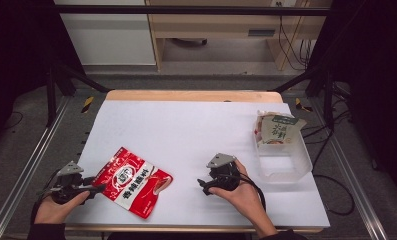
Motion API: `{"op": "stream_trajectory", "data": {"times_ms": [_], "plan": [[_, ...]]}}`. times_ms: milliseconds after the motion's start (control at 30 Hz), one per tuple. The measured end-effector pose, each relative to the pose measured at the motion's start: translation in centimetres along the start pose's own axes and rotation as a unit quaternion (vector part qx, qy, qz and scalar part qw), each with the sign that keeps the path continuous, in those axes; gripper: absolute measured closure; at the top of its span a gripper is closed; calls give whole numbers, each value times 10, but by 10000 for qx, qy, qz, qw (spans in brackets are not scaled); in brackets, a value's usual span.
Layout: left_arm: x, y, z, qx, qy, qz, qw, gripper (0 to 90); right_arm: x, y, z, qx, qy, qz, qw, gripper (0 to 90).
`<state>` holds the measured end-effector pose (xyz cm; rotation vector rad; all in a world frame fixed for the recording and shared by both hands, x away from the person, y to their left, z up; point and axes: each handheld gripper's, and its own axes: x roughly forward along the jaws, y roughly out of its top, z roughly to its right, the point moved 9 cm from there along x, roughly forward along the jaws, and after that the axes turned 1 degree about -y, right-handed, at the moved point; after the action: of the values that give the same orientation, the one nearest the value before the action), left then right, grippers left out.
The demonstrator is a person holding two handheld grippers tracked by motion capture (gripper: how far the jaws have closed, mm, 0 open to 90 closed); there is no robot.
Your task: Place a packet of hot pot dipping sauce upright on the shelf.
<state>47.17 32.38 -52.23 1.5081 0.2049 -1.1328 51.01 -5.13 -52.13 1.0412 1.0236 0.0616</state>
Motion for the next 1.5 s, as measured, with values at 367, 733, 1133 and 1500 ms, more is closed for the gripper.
{"op": "stream_trajectory", "data": {"times_ms": [367,733,1133,1500], "plan": [[3,5,-1,-11,105,-80,9999,706,1,0,-1,-61,-2,-13,10000,122],[1,37,6,445,113,43,9989,900,-1,3,0,-77,18,43,10000,123],[9,89,23,1254,-234,-355,9912,900,-8,22,8,-347,-24,-11,9994,123],[13,127,44,1939,-456,-665,9777,900,-12,41,8,-560,87,-65,9984,122]]}}
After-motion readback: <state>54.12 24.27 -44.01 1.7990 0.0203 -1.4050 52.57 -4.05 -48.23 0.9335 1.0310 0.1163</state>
